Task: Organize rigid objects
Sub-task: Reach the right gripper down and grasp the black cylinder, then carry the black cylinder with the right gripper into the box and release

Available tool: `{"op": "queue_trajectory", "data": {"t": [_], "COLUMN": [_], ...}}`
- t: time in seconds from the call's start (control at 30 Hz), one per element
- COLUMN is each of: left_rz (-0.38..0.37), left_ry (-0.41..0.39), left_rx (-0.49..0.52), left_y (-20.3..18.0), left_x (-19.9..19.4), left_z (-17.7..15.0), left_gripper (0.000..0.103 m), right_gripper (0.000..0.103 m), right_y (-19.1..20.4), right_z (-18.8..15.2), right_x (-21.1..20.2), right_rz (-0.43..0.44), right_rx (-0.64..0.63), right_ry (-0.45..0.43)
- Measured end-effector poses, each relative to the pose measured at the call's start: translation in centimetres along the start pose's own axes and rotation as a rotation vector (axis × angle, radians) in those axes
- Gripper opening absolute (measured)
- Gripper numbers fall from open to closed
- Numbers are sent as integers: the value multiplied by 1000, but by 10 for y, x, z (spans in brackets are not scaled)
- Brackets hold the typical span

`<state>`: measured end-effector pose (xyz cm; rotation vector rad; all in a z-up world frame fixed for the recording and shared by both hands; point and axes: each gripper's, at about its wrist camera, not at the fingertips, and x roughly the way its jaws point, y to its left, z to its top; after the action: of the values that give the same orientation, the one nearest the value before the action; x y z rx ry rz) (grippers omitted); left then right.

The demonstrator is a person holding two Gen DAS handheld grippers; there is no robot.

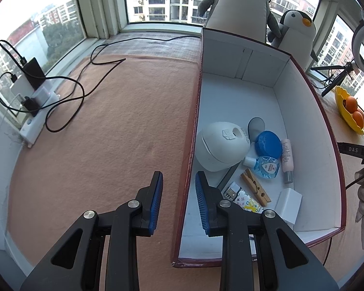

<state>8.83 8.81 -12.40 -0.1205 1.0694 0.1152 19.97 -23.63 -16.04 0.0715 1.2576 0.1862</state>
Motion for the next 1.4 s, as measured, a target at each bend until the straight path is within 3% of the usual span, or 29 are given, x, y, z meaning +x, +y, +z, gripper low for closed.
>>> {"op": "queue_trajectory", "data": {"t": [0.4, 0.47, 0.7, 1.4], "left_rz": [-13, -15, -18, -30], "left_ry": [-12, -13, -20, -27], "left_rx": [20, 22, 24, 40], "left_y": [-3, -3, -2, 0], "left_x": [-1, 0, 1, 6], "left_z": [0, 0, 0, 2], "left_gripper": [26, 17, 10, 5], "right_gripper": [15, 15, 15, 15], "right_y": [42, 54, 96, 177], "right_z": [-20, -22, -28, -51], "right_x": [-75, -85, -113, -108], "right_rz": [94, 101, 133, 144], "right_rx": [-60, -89, -185, -365], "right_ry": [-129, -149, -196, -176]}}
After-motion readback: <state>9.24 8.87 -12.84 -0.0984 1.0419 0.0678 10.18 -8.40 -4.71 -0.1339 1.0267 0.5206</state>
